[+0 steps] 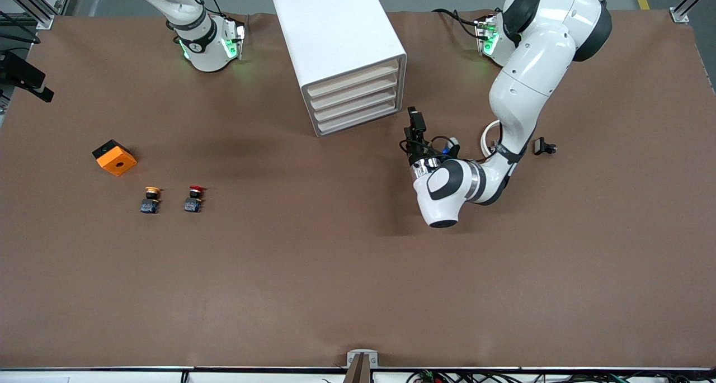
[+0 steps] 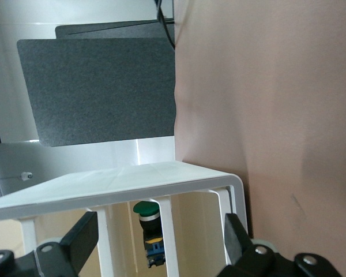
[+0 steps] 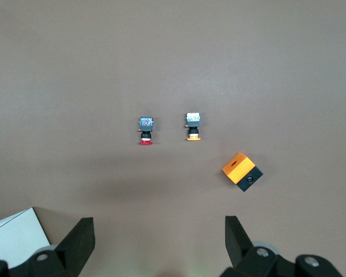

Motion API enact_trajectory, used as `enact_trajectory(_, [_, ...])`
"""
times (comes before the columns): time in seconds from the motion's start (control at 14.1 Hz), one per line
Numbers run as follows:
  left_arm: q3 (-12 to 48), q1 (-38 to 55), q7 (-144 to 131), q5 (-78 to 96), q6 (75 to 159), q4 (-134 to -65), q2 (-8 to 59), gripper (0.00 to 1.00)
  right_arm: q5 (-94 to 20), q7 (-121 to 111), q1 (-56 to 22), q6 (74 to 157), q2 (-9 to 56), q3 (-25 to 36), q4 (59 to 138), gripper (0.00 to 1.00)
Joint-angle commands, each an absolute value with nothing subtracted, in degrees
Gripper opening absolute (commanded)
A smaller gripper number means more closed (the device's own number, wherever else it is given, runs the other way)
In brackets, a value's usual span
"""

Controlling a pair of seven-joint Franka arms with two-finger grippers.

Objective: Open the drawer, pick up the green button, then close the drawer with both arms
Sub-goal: 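Grasp the drawer handle with the left gripper and pull it open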

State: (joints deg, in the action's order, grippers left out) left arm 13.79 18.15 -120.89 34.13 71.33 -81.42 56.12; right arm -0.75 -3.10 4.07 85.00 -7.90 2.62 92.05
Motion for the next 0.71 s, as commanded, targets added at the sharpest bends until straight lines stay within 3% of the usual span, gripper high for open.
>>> enact_trajectory(0.0, [13.98,18.81,-123.31,37.25,70.22,-79.72,57.04,0.88,-0.09,-3.34,4.40,84.81,-8.96,2.20,92.46,1.00])
enact_trajectory(0.35, [14.06,20.21,-126.83,39.11,71.63,-78.31,58.62,0.77,-0.09,-3.34,4.39,84.81,-8.88,2.20,92.29,1.00])
enact_trajectory(0.5, [13.97,21.35,-126.83,39.20,71.54,-78.40,58.97,0.65,-0.09,-3.34,4.39,84.81,-8.88,2.20,92.29,1.00])
enact_trajectory(0.64, [13.89,22.41,-126.91,39.20,71.46,-78.49,58.97,0.65,-0.09,-3.34,4.39,84.73,-8.88,2.20,92.29,1.00])
